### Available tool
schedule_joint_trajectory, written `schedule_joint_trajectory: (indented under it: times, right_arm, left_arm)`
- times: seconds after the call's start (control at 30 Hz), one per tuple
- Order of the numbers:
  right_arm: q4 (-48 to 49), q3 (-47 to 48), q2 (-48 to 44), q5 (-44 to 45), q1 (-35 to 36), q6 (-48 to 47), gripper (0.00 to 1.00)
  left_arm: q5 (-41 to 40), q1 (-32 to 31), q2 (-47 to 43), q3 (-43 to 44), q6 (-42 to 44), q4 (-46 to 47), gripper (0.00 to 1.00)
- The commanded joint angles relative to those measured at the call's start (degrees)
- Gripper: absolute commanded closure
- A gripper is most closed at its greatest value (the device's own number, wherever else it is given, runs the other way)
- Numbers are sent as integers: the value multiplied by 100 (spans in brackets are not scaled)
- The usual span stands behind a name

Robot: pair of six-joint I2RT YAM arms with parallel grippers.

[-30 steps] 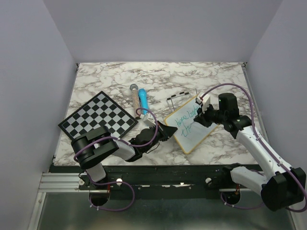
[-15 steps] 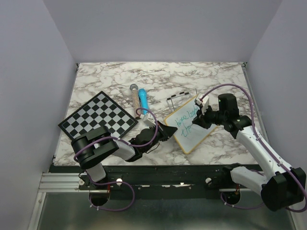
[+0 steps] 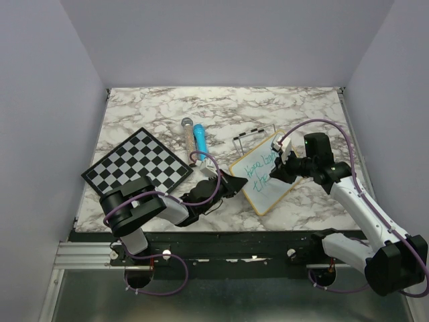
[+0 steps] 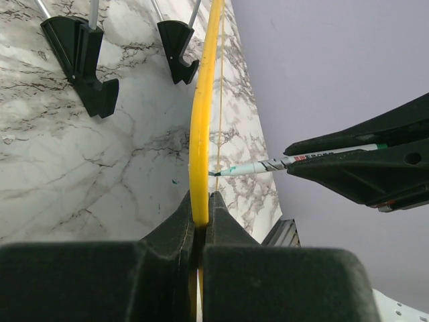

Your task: Write a sentence on the whiteboard

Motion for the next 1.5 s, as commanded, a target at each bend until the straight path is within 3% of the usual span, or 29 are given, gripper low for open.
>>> schedule_joint_trajectory:
  times: [0.0,0.37,0.77,1.47]
  right_arm:
    - [-393,30,42,345,-21,-26,100]
    - [37,100,68,961,-21,194,99]
    - [451,223,-397,900,-91,467,100]
    - [117,-41,-670,-251,-987,-139,100]
  left_arm:
    - [41,-30,-25,6,34,541,100]
    - [50,-21,-34,6,51,523,100]
    - [50,-21,-43,-56,51,602,100]
    - [120,-21,-34,-82,113,637,100]
